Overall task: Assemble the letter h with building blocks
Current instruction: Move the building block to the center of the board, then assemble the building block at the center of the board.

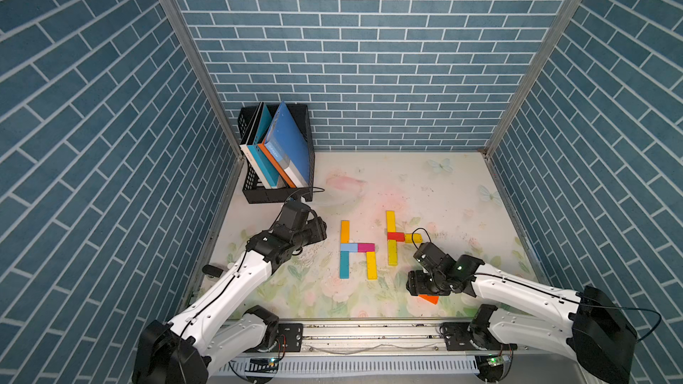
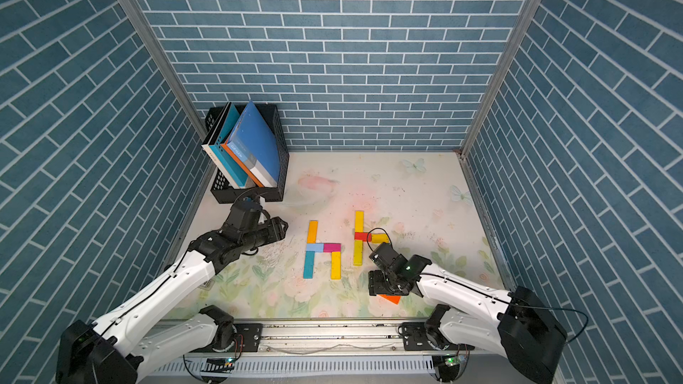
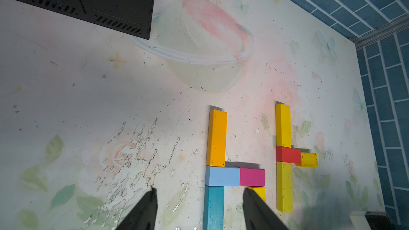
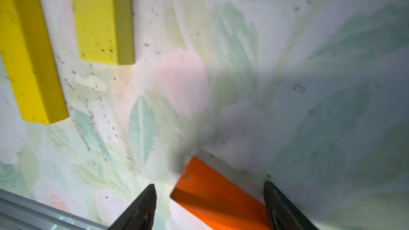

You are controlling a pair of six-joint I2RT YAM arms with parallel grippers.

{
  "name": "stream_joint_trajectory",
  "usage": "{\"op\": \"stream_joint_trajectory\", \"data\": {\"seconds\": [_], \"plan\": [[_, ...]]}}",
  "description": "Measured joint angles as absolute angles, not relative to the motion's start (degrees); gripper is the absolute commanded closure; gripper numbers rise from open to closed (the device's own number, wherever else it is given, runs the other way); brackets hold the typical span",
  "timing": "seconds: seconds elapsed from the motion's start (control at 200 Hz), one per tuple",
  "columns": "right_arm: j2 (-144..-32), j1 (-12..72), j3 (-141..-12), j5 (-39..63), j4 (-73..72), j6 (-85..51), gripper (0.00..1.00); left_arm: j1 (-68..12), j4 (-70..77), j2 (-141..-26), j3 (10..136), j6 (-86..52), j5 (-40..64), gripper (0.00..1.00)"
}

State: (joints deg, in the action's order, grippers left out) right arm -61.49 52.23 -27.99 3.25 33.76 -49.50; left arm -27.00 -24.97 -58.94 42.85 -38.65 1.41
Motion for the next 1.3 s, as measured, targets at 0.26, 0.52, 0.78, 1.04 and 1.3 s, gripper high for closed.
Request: {"op": "stream_joint_trajectory", "data": {"seconds": [0.26,0.52,0.78,1.04,1.3], "plan": [[-59.9,57.2,-28.0,1.7,39.0,-51.6,0.33,-27.0,-24.9,-59.0,42.9,-38.8,1.4,0.33],[-65.2,60.1,-29.5,-0.7,40.3,-54.2,0.60,-27.0,-24.7,-59.3,42.8,-38.9,1.6,0.33],[-70.1,49.9,-32.9,-3.5,40.6,-53.0,0.72,-27.0,-24.6,-59.3,42.7,-38.8,1.6,0.34],[-80.1,40.3,-41.9,-3.8,37.5,-42.7,0.72,-26.9,-24.6,-59.3,42.7,-38.8,1.5,0.34],[-86.3,38.0,-44.9,-3.1,34.9,-36.4,0.35,-26.7,-24.0,-59.7,42.3,-38.9,1.5,0.34]]}}
